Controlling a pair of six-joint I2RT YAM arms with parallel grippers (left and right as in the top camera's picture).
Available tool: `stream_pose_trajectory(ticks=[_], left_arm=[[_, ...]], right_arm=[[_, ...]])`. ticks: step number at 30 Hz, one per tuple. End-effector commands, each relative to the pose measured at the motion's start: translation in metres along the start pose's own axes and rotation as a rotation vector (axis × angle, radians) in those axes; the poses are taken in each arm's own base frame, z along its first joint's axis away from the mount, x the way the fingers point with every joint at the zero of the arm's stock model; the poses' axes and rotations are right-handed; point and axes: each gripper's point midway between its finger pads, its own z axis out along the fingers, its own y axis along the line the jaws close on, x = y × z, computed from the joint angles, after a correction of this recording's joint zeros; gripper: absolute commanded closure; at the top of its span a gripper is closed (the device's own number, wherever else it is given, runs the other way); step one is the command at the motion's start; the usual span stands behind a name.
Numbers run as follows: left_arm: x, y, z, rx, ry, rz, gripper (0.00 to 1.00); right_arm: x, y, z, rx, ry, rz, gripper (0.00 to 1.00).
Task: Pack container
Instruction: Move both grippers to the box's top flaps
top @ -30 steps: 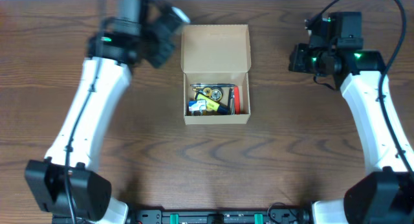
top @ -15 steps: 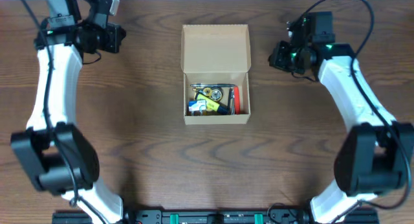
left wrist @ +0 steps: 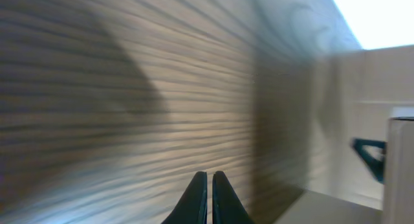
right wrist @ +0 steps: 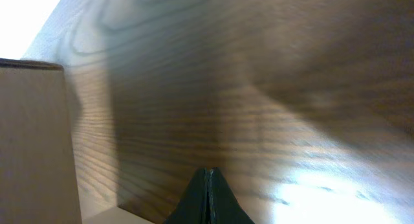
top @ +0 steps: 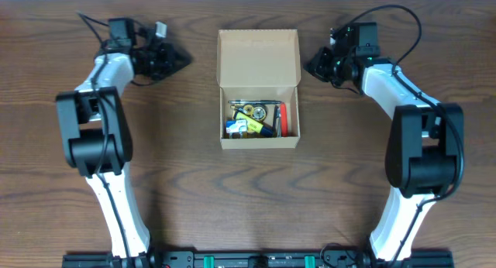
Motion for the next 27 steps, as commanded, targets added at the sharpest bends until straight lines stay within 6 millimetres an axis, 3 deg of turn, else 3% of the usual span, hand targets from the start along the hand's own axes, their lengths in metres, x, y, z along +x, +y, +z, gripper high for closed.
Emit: stream_pose_trajectory(ticks=[1, 5, 9, 19, 27], left_arm=[[0.012, -0.04, 0.02, 0.139, 0.064, -0.041, 0.94], [0.018, -0.074, 0.039, 0.181, 0.091, 0.027, 0.94], [0.022, -0.1, 0.043, 0.25, 0.122, 0.056, 0.94], [0.018, -0.134, 0.025, 0.392, 0.155, 0.112, 0.94], [0.013, -0.167, -0.001, 0.439, 0.123, 0.238, 0.94]], right_arm=[[0.004, 0.017, 0.009, -0.104, 0.04, 0.018, 0.98], [0.0, 0.032, 0.01, -0.19, 0.035, -0.021, 0.98], [0.001, 0.053, 0.005, -0.304, 0.053, -0.067, 0.98], [0.013, 0.094, -0.016, -0.541, 0.14, -0.165, 0.98], [0.003, 0.123, -0.044, -0.586, 0.102, -0.231, 0.98]])
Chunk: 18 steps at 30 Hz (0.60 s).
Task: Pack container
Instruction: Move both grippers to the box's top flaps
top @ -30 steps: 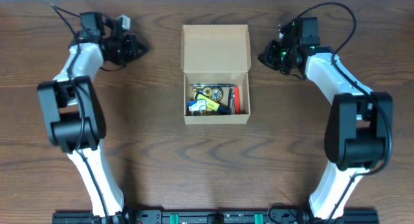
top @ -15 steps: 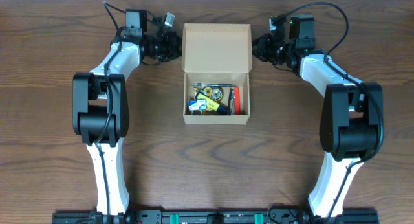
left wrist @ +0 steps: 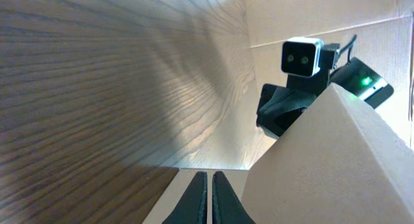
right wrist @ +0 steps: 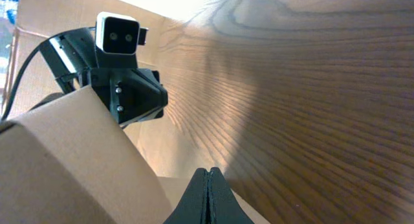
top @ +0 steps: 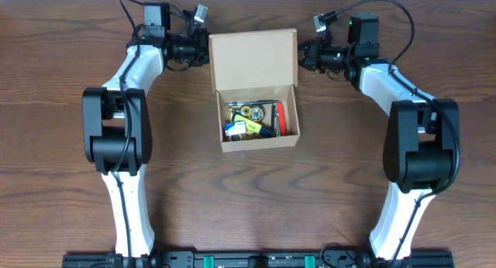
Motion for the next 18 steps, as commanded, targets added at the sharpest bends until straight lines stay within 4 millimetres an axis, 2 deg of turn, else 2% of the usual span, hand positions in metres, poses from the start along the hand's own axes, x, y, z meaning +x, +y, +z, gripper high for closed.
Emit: stream_pose_trajectory(ticks=[1, 5, 9, 14, 18], left_arm=[[-0.013, -0.051, -0.016, 0.039, -0.024, 0.165, 0.95], [-0.011, -0.062, -0.026, -0.054, -0.041, 0.235, 0.95], [0.0, -0.062, -0.039, -0.195, -0.027, 0.296, 0.94], [0.019, -0.065, -0.052, -0.319, 0.029, 0.363, 0.95], [0.041, -0.063, -0.054, -0.386, 0.113, 0.397, 0.94]], right_arm=[[-0.012, 0.049, -0.01, -0.065, -0.009, -0.103, 0.98], [-0.016, 0.071, -0.02, -0.058, -0.032, -0.152, 0.98], [-0.009, 0.083, -0.027, -0.014, -0.025, -0.181, 0.98], [0.012, 0.081, -0.027, 0.065, 0.025, -0.19, 0.98], [0.042, 0.073, -0.019, 0.117, 0.118, -0.172, 0.98]])
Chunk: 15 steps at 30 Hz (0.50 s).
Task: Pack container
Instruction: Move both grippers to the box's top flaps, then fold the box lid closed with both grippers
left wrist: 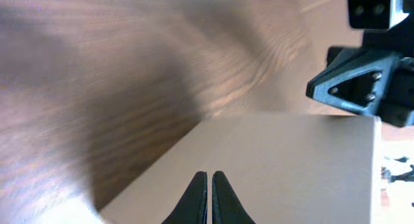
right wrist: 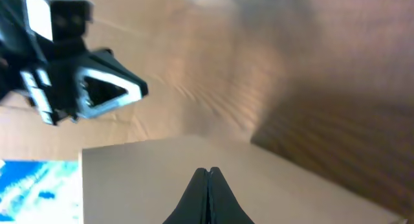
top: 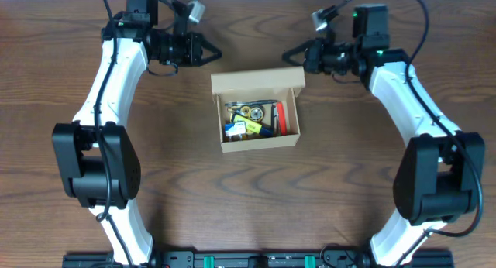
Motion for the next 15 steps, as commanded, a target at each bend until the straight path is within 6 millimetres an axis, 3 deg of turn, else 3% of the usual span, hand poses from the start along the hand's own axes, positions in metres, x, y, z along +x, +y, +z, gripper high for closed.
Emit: stream_pose_trajectory(ticks=[1, 5, 9, 15], left_arm=[[0.007, 0.0, -0.002, -0.093, 0.044, 0.149, 0.94], [0.037, 0.005, 0.004, -0.165, 0.173, 0.186, 0.95], [0.056, 0.016, 0.005, -0.275, 0.275, 0.209, 0.94], [0.073, 0.026, 0.0, -0.36, 0.367, 0.224, 0.94]], right_arm=[[0.014, 0.004, 0.007, 0.043, 0.044, -0.094, 0.98], [0.049, -0.012, 0.014, 0.159, 0.157, -0.065, 0.98], [0.084, -0.037, 0.008, 0.336, 0.276, -0.027, 0.98], [0.107, -0.054, -0.005, 0.494, 0.361, -0.016, 0.98]])
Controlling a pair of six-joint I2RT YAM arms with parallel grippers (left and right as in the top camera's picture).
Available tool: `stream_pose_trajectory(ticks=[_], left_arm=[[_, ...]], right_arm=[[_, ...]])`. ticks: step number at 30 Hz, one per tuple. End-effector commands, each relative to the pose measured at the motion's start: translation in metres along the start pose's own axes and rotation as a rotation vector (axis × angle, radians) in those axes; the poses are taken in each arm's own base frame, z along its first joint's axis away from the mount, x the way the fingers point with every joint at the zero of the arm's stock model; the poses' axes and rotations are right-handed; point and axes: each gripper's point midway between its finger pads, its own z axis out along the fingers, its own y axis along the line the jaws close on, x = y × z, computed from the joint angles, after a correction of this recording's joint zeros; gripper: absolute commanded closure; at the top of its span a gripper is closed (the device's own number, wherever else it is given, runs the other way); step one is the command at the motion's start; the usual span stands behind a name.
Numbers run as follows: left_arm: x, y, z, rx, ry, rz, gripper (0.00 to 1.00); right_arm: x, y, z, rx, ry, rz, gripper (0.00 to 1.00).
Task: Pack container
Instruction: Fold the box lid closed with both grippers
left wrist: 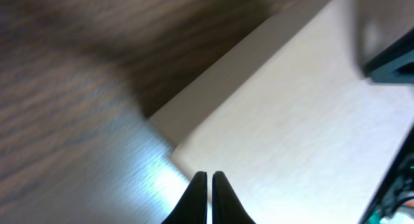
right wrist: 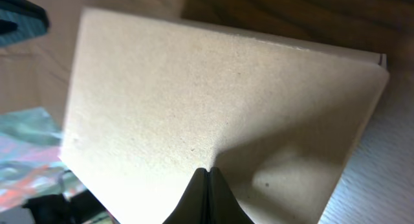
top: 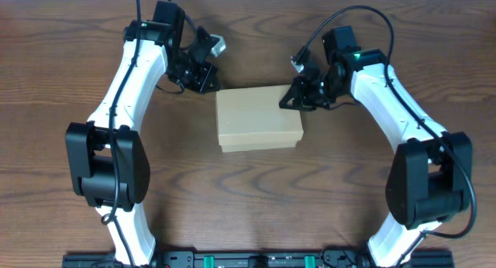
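The tan cardboard box [top: 259, 118] lies at the table's middle with its lid folded flat over it, so its contents are hidden. My left gripper [top: 211, 85] is shut and empty at the box's back left corner; the left wrist view shows its tips [left wrist: 209, 175] over the lid edge [left wrist: 284, 107]. My right gripper [top: 288, 102] is shut and empty at the back right corner, and its tips [right wrist: 207, 171] rest over the lid [right wrist: 213, 88] in the right wrist view.
The dark wooden table [top: 93, 214] surrounds the box on all sides. Both arms reach in from the back corners, with cables looping above them. A black rail [top: 248, 260] runs along the front edge.
The lid stood half raised with the contents showing; now it lies flat over the box. Both shut grippers have moved forward and down onto the lid's back corners.
First both shut grippers were far out to the sides of the open box, lid flat behind it. Then they sat against the lid's rear corners. Later the lid stood half up between them, and now it covers the box.
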Motion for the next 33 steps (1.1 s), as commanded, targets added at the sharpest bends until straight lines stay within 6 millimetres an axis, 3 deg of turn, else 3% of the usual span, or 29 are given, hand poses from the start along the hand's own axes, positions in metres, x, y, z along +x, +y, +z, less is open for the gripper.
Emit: stream_pose_trajectory(ticks=[1, 11, 15, 21, 25, 29, 33], left_arm=[[0.007, 0.009, -0.01, -0.103, 0.039, 0.056, 0.94], [0.016, -0.014, -0.006, -0.033, 0.078, 0.041, 0.94], [0.02, -0.031, -0.004, 0.005, 0.101, 0.053, 0.94], [0.013, -0.051, -0.031, -0.006, 0.027, 0.101, 0.94], [0.019, -0.066, -0.047, -0.015, 0.018, 0.154, 0.94], [0.03, -0.082, -0.035, 0.005, 0.077, 0.197, 0.94], [0.053, -0.085, -0.007, -0.057, 0.194, 0.245, 0.94]], right_arm=[[0.006, -0.02, -0.003, 0.173, 0.01, -0.059, 0.98], [0.012, -0.004, -0.02, 0.283, -0.026, -0.14, 0.98], [0.018, 0.004, -0.015, 0.285, -0.005, -0.162, 0.98], [0.021, 0.01, -0.011, 0.281, 0.005, -0.18, 0.98], [0.02, 0.01, -0.011, 0.283, 0.002, -0.183, 0.98], [0.019, 0.007, -0.012, 0.304, -0.002, -0.183, 0.98], [0.019, 0.007, -0.012, 0.304, -0.002, -0.183, 0.98]])
